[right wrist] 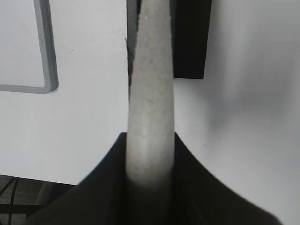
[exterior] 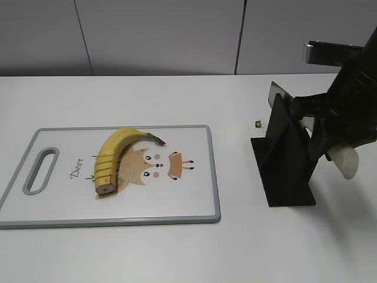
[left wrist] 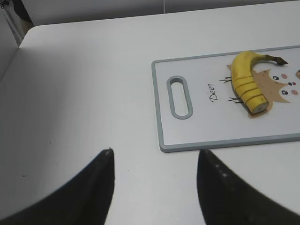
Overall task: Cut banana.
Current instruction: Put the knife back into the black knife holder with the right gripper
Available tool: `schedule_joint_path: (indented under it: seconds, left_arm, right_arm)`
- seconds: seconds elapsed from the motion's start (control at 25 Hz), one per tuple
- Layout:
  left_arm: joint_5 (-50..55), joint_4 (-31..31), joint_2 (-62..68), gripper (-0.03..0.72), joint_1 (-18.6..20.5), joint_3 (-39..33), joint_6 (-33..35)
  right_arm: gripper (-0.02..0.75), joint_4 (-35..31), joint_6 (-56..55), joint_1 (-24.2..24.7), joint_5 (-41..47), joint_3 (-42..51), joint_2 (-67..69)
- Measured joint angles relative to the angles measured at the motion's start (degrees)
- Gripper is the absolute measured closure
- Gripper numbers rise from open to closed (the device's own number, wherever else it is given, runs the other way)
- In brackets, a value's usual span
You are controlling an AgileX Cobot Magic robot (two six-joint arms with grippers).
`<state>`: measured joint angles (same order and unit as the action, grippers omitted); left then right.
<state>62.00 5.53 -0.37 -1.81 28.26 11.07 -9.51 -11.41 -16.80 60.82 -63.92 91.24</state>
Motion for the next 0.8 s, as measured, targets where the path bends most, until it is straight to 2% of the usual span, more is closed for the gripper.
schedule_joint_path:
  seconds: [0.12, 0.36, 0.44, 0.6, 0.8]
  left_arm:
    - [0.0, 0.0, 0.0, 0.145, 0.0, 0.0, 0.0]
    - [0.0, 0.0, 0.0, 0.145, 0.0, 0.0, 0.0]
    - [0.0, 0.0, 0.0, 0.145, 0.0, 0.0, 0.0]
    - [0.0, 0.0, 0.0, 0.145, 0.0, 0.0, 0.0]
    - [0.0, 0.0, 0.0, 0.145, 0.0, 0.0, 0.0]
  right_arm:
    - [0.516, -1.48, 0.6, -0.22, 0.68, 0.0, 0.0]
    - [0.269, -2.91, 0.99, -0.57, 0.34, 0.0, 0.0]
    - [0.222, -2.98, 1.06, -0.57, 0.2, -0.24, 0.04]
    - [0.177, -2.28, 2.2, -0.57, -0.03, -2.76, -0.6]
    - [0.171, -1.69, 6.99, -0.57, -0.44, -4.56, -6.13]
